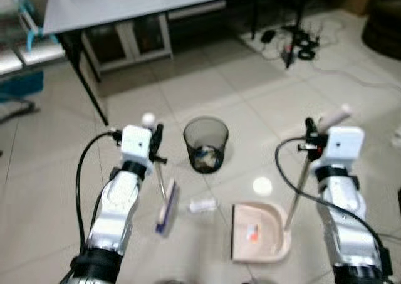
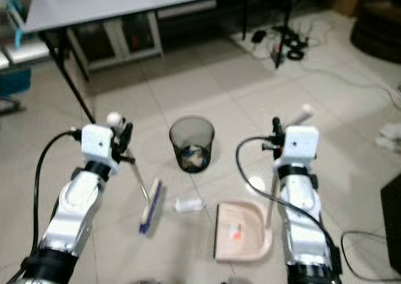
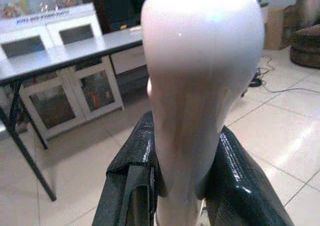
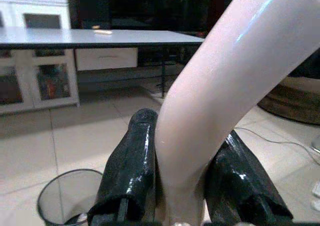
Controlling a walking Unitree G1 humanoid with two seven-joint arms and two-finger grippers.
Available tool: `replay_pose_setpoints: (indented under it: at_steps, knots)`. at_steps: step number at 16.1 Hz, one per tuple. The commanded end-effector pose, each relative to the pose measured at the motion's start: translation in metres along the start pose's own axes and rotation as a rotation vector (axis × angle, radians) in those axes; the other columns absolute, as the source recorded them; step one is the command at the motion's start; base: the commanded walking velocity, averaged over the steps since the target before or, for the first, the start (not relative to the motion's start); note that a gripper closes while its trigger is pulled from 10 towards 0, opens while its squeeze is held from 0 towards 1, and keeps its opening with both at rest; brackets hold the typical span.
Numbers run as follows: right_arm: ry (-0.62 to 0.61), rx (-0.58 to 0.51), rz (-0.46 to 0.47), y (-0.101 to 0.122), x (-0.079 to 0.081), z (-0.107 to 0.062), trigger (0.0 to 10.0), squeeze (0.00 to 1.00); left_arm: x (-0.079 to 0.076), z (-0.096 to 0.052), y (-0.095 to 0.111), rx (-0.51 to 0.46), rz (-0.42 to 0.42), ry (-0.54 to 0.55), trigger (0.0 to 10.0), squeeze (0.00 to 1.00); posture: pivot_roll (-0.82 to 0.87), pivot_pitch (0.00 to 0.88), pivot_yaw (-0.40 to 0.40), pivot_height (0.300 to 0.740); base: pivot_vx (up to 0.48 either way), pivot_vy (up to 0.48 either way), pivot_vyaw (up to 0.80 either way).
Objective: Sweep floor
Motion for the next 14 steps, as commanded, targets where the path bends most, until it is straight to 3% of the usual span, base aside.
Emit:
replay_pose_setpoints:
  at_steps: [1, 7, 11, 14]
  knots:
    - [0.027, -0.049, 0.019, 0.013, 0.01, 0.004, 10.0, 0.0, 0.009, 0.002, 0.007, -0.032, 0.024, 0.021, 10.0, 0.0, -0.03, 0.047, 0.089, 0.74, 0.364, 0.0, 0.0]
    - [0.031, -0.068, -0.054, 0.016, 0.01, 0.005, 10.0, 0.0, 0.009, 0.001, 0.006, -0.028, 0.017, 0.022, 10.0, 0.0, -0.03, 0.045, 0.086, 0.74, 0.367, 0.0, 0.0]
    - [-0.007, -0.072, -0.099, 0.017, -0.002, 0.007, 10.0, 0.0, 0.01, 0.002, 0.004, -0.025, 0.015, 0.018, 10.0, 0.0, -0.04, 0.048, 0.098, 0.74, 0.361, 0.0, 0.0]
    - [-0.018, -0.082, -0.122, 0.019, -0.007, 0.008, 10.0, 0.0, 0.009, 0.001, 0.002, -0.026, -0.01, 0.019, 10.0, 0.0, -0.04, 0.048, 0.1, 0.74, 0.0, 0.0, 0.0]
Point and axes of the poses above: a point about 5 cm out from each wrist's last joint towards the gripper, its own z axis pointing out of the wrist towards the gripper, its own y axis along the axis of the wrist's last joint, x = y × z, the point moved 4 cm from there along z, pointing out of the wrist towards the gripper, and after that the axes turned 8 degrees about z, right-handed, at the moved point
